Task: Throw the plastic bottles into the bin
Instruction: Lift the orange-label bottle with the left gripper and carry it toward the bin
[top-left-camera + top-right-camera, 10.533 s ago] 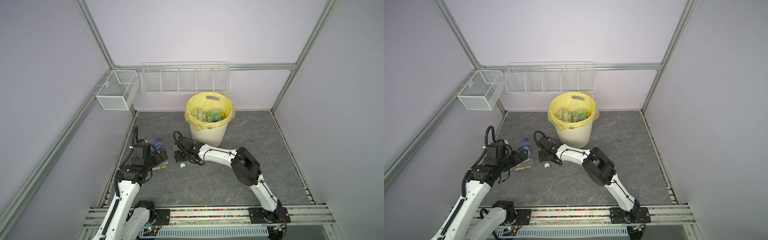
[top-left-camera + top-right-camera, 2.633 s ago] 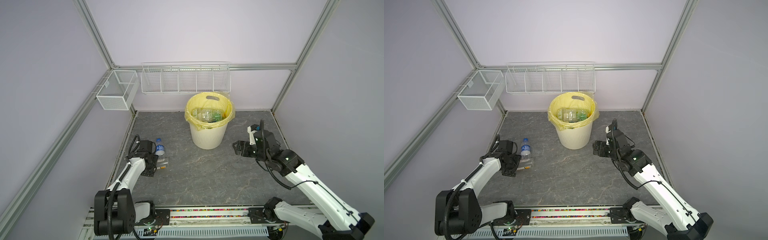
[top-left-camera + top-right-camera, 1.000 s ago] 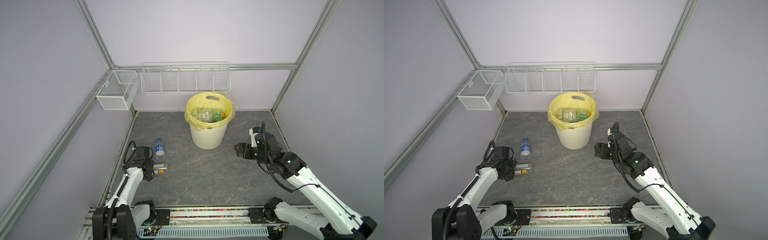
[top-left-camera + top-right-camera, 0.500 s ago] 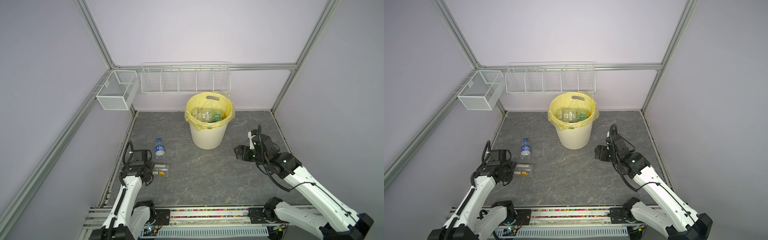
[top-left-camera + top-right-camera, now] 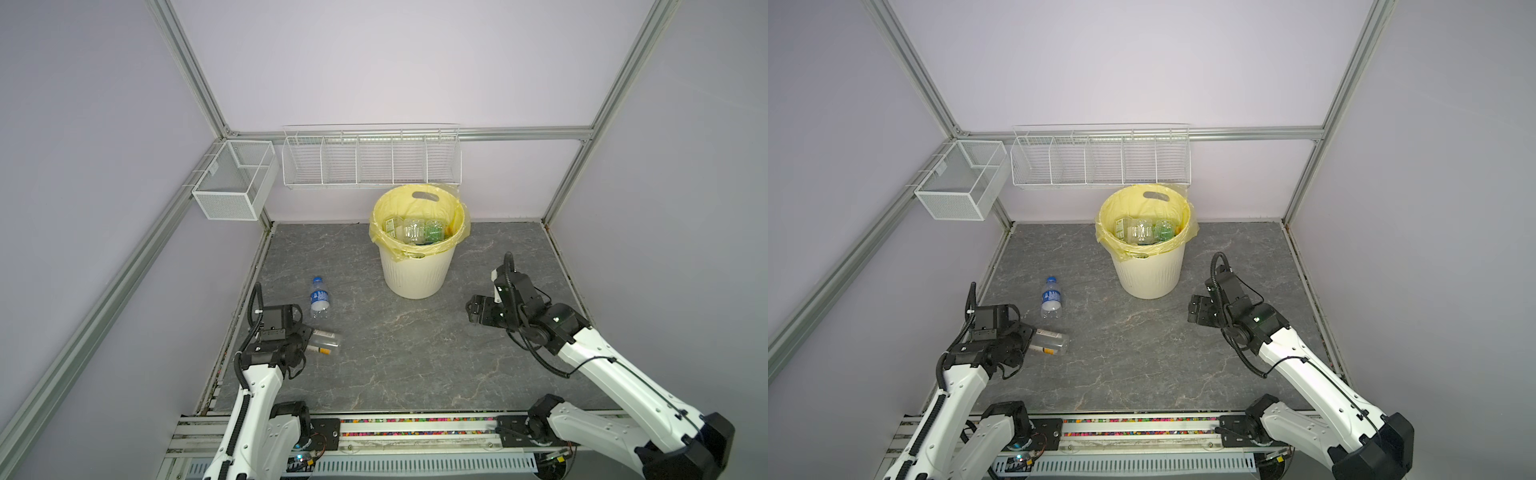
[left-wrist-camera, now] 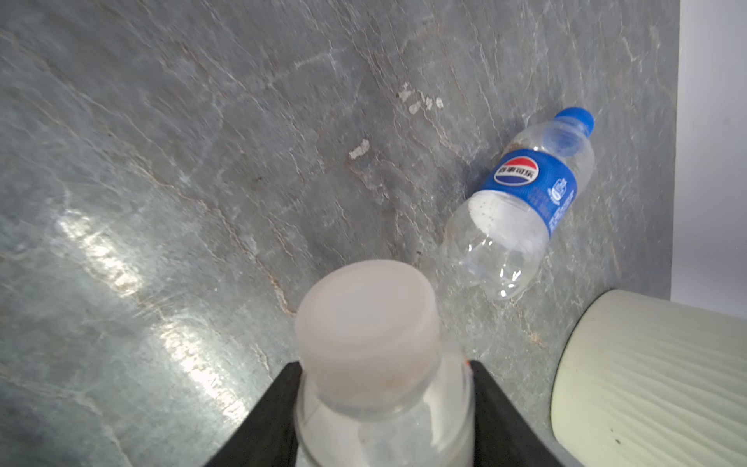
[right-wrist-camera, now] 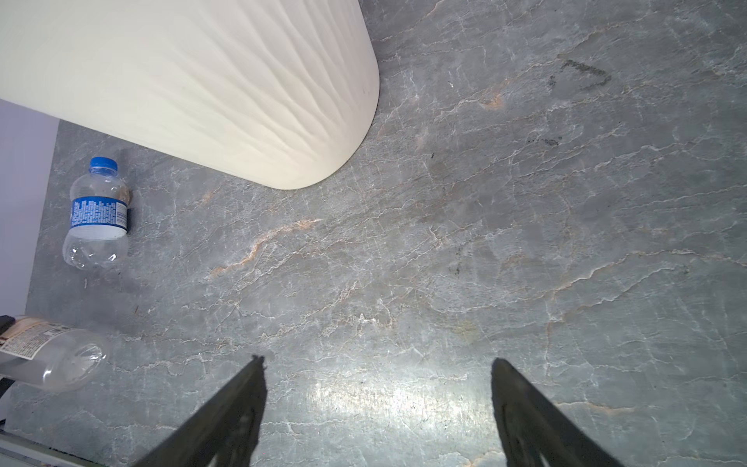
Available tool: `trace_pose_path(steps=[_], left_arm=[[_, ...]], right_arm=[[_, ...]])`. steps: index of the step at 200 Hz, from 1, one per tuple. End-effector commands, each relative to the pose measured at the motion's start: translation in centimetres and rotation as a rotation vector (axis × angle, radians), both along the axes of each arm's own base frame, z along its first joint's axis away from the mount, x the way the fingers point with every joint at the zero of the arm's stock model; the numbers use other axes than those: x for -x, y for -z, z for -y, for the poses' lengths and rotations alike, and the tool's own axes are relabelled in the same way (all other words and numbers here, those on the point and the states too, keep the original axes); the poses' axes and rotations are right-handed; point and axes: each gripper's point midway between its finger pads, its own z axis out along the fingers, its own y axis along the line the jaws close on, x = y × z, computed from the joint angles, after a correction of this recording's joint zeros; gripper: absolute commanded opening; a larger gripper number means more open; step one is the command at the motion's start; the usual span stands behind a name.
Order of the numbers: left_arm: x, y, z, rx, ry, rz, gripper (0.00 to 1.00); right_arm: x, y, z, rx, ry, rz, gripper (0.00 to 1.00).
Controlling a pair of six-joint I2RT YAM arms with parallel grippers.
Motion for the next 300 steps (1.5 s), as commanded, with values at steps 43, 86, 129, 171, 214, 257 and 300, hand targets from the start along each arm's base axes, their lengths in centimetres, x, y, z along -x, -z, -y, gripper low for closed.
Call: trace_pose_path(steps=[43,86,129,171,214,257,300], left_arm=[[-1.8,-4.0,2.4,0.010,0.227,0.147,0.27],[-2.1,-6.3,3.5,0.007,0.330,0.230,0.26],[-2.7,-8.5,5.3,0.053,0.418,0.357,0.26],[-3.3,-10.5,6.4,0.087,0.475,0.426,0.27],[-4.1,-14.4,7.5,0.121,0.525,0.534,0.27],[-5.6,-17.6,8.2,0.140,0.561,0.573,0.29],[-6.8,-22.4,8.7,0.148,0.573,0.673,0.30]], right_arm=[[-0.1,0.8,0.2,0.002,0.031,-0.009,0.88],[0.0,1.0,0.3,0.002,0.031,-0.013,0.88],[-0.1,1.0,0.1,-0.002,0.031,-0.010,0.88],[0.0,1.0,0.2,-0.004,0.035,-0.011,0.88],[0.0,0.9,0.3,-0.005,0.037,-0.008,0.88],[0.0,0.8,0.3,-0.008,0.040,-0.005,0.88],[0.0,0.6,0.4,-0.005,0.039,0.001,0.88]])
